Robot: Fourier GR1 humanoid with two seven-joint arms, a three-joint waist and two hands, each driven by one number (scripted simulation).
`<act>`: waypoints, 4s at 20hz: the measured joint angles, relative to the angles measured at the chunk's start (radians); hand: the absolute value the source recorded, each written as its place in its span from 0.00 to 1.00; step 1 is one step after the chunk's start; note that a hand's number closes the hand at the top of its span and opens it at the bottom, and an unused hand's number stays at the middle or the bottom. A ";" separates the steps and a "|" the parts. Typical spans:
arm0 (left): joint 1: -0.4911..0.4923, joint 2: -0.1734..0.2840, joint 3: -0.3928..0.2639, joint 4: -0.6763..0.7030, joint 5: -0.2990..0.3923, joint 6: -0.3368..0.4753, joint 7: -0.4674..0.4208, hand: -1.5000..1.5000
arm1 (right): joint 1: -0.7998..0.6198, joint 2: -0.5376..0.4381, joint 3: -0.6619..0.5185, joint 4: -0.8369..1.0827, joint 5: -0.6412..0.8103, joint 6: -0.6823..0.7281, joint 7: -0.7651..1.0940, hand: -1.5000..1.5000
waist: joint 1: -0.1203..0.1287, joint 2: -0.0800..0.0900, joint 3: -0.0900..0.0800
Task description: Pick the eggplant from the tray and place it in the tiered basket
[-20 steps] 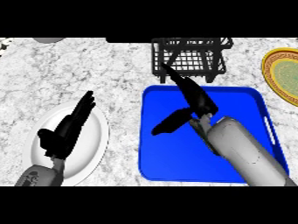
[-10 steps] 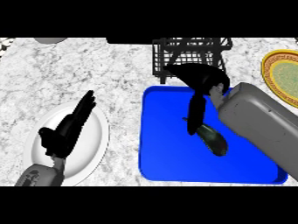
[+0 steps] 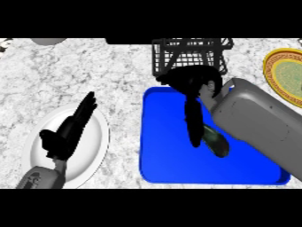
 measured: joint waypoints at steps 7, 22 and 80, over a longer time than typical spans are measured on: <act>-0.020 -0.015 0.017 0.036 -0.011 -0.011 -0.015 0.50 | 0.058 -0.010 0.039 -0.053 0.107 -0.034 0.037 0.00 | -0.003 0.003 0.001; -0.003 -0.023 0.048 0.033 -0.029 -0.049 -0.022 0.50 | 0.249 0.012 0.069 -0.029 0.290 -0.035 0.032 0.00 | 0.002 0.005 0.002; -0.009 -0.111 0.126 0.001 -0.131 -0.114 0.026 0.50 | 0.345 -0.362 -0.871 0.496 0.548 -0.331 -1.169 1.00 | 0.018 0.011 0.003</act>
